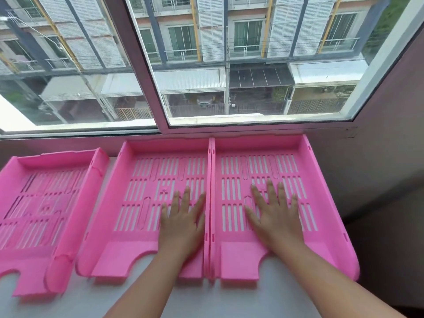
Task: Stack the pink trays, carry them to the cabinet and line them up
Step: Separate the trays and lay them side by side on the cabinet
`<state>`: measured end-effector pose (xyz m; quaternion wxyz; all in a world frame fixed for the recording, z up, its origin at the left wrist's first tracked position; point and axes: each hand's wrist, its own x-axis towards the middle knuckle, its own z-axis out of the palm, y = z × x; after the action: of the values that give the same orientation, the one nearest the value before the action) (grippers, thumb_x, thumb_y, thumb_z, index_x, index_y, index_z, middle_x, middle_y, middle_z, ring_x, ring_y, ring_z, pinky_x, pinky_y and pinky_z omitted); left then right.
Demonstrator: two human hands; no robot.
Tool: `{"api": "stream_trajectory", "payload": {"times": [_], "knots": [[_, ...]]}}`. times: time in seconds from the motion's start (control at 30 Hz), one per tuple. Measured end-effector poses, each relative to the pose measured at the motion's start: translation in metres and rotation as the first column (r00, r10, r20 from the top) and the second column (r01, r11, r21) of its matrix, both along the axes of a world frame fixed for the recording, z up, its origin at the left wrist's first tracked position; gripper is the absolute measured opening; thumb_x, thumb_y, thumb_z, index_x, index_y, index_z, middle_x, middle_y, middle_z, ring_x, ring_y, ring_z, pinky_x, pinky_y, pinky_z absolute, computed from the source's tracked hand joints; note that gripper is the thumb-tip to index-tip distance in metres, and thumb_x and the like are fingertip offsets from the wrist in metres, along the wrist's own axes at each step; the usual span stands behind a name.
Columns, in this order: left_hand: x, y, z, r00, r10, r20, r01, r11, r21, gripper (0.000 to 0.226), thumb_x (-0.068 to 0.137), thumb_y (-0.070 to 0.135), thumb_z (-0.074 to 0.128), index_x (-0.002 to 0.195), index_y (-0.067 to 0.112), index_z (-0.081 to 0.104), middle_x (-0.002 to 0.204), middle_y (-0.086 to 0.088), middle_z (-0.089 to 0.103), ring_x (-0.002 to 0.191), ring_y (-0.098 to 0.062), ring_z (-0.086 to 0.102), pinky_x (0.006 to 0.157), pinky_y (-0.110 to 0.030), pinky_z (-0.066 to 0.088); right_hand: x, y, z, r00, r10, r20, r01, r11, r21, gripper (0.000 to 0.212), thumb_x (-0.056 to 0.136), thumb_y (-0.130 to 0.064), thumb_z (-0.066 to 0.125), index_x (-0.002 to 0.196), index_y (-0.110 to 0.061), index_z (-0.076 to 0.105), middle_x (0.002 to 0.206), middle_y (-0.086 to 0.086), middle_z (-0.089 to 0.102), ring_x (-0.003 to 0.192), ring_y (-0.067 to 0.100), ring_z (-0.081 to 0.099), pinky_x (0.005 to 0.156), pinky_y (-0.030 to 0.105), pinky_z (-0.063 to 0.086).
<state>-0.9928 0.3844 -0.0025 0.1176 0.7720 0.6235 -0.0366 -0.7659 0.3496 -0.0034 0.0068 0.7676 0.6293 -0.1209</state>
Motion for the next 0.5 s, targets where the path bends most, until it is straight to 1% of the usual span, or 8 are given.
{"api": "stream_trajectory", "payload": {"times": [0.1,0.17,0.33,0.37,0.43,0.5], "knots": [[-0.001,-0.001,-0.001,1.000,0.002,0.006,-0.002,1.000,0.001,0.055,0.079,0.053,-0.008,0.133,0.054,-0.019,0.160,0.005,-0.017,0.147,-0.021,-0.017,0.117,-0.051,-0.007,-0.002,0.001,-0.002,1.000,-0.009,0.002,0.009,1.000,0.019,0.069,0.090,-0.069,0.007,0.153,-0.044,-0.008,0.164,0.002,-0.017,0.150,0.027,-0.018,0.119,0.054,-0.008],[-0.001,-0.001,0.000,1.000,0.004,0.004,-0.004,1.000,0.006,0.054,0.080,0.053,-0.009,0.132,0.055,-0.020,0.160,0.005,-0.017,0.147,-0.021,-0.017,0.117,-0.050,-0.007,-0.003,0.001,-0.001,1.000,-0.024,-0.010,0.025,0.999,0.040,0.068,0.091,-0.068,0.008,0.153,-0.044,-0.004,0.165,0.001,-0.014,0.151,0.026,-0.016,0.119,0.054,-0.007],[0.001,-0.002,0.000,1.000,-0.006,-0.023,0.006,1.000,0.010,0.056,0.078,0.051,-0.013,0.133,0.052,-0.021,0.160,0.002,-0.017,0.147,-0.023,-0.016,0.117,-0.052,-0.007,-0.008,0.011,-0.003,0.998,-0.065,-0.013,0.066,0.996,0.067,0.066,0.093,-0.063,0.010,0.154,-0.042,0.000,0.166,0.002,-0.008,0.152,0.027,-0.012,0.119,0.055,-0.006],[0.001,-0.001,0.000,0.999,-0.009,-0.035,0.010,1.000,0.002,0.056,0.080,0.051,-0.011,0.135,0.051,-0.021,0.160,0.002,-0.018,0.147,-0.024,-0.016,0.117,-0.052,-0.007,-0.008,0.012,-0.003,0.998,-0.069,-0.015,0.069,0.995,0.069,0.066,0.093,-0.062,0.011,0.155,-0.041,0.000,0.166,0.003,-0.007,0.152,0.027,-0.012,0.118,0.056,-0.006],[0.001,0.002,0.000,0.999,-0.020,-0.038,0.018,0.999,-0.037,0.053,0.091,0.050,-0.001,0.142,0.049,-0.015,0.160,0.000,-0.018,0.147,-0.025,-0.017,0.117,-0.054,-0.008,-0.008,0.011,-0.002,0.997,-0.073,-0.019,0.074,0.995,0.062,0.066,0.093,-0.062,0.011,0.155,-0.040,0.002,0.166,0.004,-0.005,0.152,0.028,-0.010,0.118,0.056,-0.006],[0.000,0.005,0.006,0.999,-0.034,-0.004,0.034,0.995,-0.091,0.054,0.096,0.050,0.010,0.147,0.047,-0.008,0.161,-0.001,-0.017,0.147,-0.026,-0.018,0.116,-0.054,-0.009,-0.007,0.011,0.003,0.996,-0.080,-0.031,0.081,0.996,0.044,0.066,0.094,-0.061,0.014,0.155,-0.039,0.006,0.166,0.005,-0.002,0.152,0.029,-0.007,0.119,0.056,-0.004]]}}
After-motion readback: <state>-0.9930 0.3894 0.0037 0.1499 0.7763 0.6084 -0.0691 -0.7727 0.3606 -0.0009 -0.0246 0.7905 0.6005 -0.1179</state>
